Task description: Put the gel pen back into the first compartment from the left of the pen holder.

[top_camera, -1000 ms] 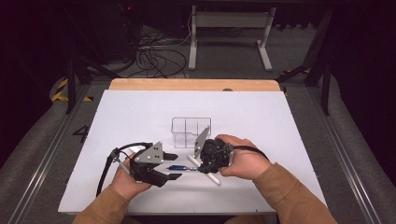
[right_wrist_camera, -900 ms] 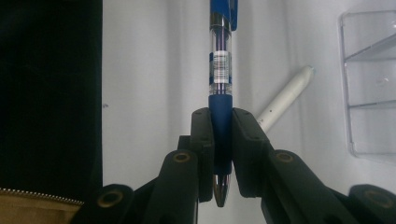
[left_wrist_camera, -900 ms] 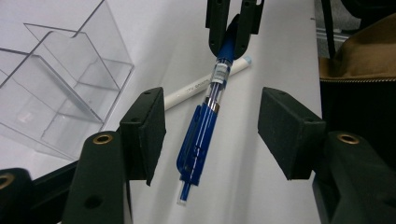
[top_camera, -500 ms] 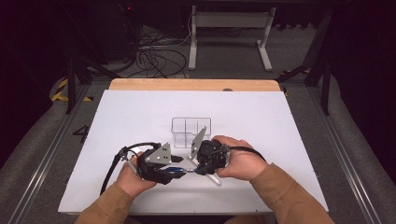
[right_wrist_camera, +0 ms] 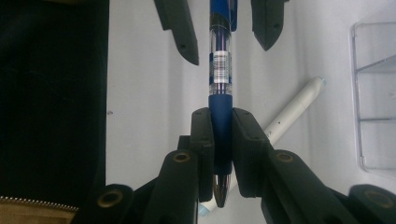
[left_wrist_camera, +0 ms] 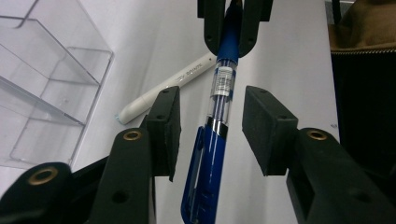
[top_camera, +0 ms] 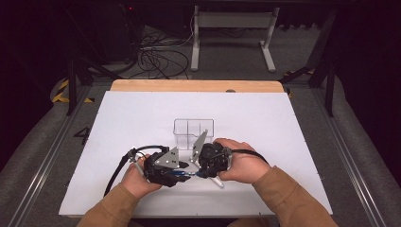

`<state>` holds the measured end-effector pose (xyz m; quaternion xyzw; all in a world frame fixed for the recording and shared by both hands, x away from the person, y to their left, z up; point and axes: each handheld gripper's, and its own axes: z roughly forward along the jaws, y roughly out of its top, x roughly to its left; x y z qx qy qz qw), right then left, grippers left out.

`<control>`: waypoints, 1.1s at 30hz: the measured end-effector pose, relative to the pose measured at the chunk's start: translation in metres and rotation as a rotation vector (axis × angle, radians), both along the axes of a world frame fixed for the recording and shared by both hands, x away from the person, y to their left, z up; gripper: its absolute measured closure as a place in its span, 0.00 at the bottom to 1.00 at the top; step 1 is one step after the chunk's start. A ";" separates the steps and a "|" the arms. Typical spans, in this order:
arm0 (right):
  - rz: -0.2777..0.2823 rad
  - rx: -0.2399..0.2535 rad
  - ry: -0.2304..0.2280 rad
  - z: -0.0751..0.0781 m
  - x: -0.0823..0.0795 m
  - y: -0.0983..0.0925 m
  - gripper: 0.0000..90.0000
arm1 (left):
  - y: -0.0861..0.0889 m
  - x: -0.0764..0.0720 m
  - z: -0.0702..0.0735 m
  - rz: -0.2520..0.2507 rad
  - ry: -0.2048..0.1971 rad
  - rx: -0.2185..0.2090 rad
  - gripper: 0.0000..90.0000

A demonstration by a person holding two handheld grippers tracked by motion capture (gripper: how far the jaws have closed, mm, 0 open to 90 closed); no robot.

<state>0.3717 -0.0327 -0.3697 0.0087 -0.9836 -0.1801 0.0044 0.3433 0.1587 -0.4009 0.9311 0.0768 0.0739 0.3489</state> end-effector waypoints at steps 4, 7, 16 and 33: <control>-0.005 0.013 0.002 -0.001 -0.001 0.001 0.89 | -0.002 0.001 -0.001 -0.005 -0.006 0.013 0.68; -0.010 0.017 0.003 -0.001 -0.001 0.001 0.89 | -0.004 0.002 -0.003 -0.009 -0.001 0.027 0.69; 0.005 0.005 0.000 -0.001 0.001 0.001 0.89 | -0.006 0.004 -0.006 -0.029 0.010 0.058 0.79; 0.012 0.001 0.000 -0.002 0.000 0.001 0.89 | -0.011 0.005 -0.009 -0.038 0.033 0.096 0.82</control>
